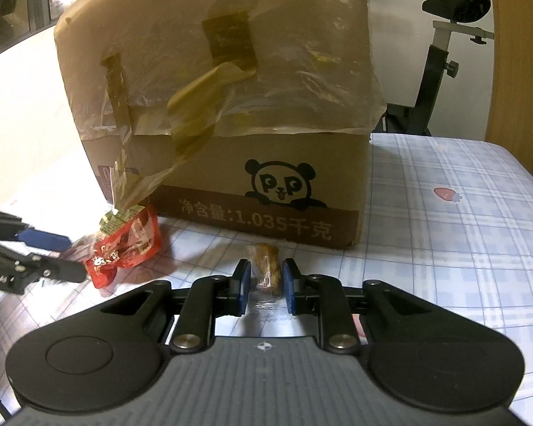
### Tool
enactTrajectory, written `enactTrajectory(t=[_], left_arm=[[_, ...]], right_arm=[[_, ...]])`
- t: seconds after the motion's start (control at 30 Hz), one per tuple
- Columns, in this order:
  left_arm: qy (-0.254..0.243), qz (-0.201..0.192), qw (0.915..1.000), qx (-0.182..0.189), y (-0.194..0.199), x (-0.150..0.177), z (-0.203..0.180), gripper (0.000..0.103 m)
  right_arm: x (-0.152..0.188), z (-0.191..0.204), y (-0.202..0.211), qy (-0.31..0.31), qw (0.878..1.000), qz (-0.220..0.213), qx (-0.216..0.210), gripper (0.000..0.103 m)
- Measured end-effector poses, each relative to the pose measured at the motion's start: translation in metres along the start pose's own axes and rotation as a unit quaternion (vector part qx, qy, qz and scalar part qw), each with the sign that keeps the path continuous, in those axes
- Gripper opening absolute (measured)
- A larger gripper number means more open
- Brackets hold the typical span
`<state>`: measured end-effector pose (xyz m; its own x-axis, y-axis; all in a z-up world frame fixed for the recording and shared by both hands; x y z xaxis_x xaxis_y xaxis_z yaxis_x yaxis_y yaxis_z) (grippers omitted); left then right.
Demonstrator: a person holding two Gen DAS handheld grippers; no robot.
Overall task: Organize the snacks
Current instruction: 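Close the left tool on the clear candy packet while the right tool grasps the small brown candy, then carry both candies over the box and open both tools to drop them inside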
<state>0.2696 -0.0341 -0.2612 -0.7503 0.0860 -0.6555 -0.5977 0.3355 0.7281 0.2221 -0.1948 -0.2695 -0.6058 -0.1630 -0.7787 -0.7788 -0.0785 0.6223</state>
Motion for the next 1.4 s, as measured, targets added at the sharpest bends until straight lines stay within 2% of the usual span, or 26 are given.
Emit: enactTrajectory(t=[0.23,0.4,0.63,0.83,0.93,1.17,1.4], left_arm=[[0.068,-0.001,0.9977,0.005,0.018,0.011,0.014,0.055],[0.081,-0.012,0.9966,-0.003,0.023,0.008,0.016,0.054],[0.098,-0.035,0.9946,0.011,0.036,0.000,0.017,0.054],[0.106,-0.060,0.9925,0.017,0.053,-0.003,0.016,0.054],[0.100,-0.071,0.9922,0.023,0.059,-0.008,0.014,0.054],[0.084,-0.108,0.9896,0.044,0.076,-0.025,0.001,0.054],[0.075,-0.174,0.9788,0.078,0.110,-0.075,-0.012,0.054]], right_arm=[[0.000,-0.001,0.000,-0.003,1.000,-0.001,-0.003,0.021],[0.000,-0.002,0.000,-0.005,1.000,-0.001,-0.004,0.021],[0.000,0.001,-0.001,0.008,1.000,0.002,0.004,0.021],[-0.002,0.013,-0.001,0.045,0.999,0.013,0.016,0.021],[-0.006,0.022,0.009,0.072,0.997,-0.006,0.022,0.021],[-0.022,0.021,0.051,0.045,0.997,-0.059,0.036,0.021],[-0.073,0.018,0.101,0.054,0.987,-0.145,0.052,0.021]])
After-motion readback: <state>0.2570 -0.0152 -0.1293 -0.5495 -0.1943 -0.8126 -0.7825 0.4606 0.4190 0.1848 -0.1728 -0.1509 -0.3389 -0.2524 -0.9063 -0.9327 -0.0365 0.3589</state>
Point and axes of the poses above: each gripper's, at about its wrist camera, not at the fingertips, and y roughly against the way its jaws point, z to its left, x to its underside, the point moved 6 cm from there along -y, roughly the way its jaws point, and after that the axes turned 14 degrees about y, right-handed, at the moved point
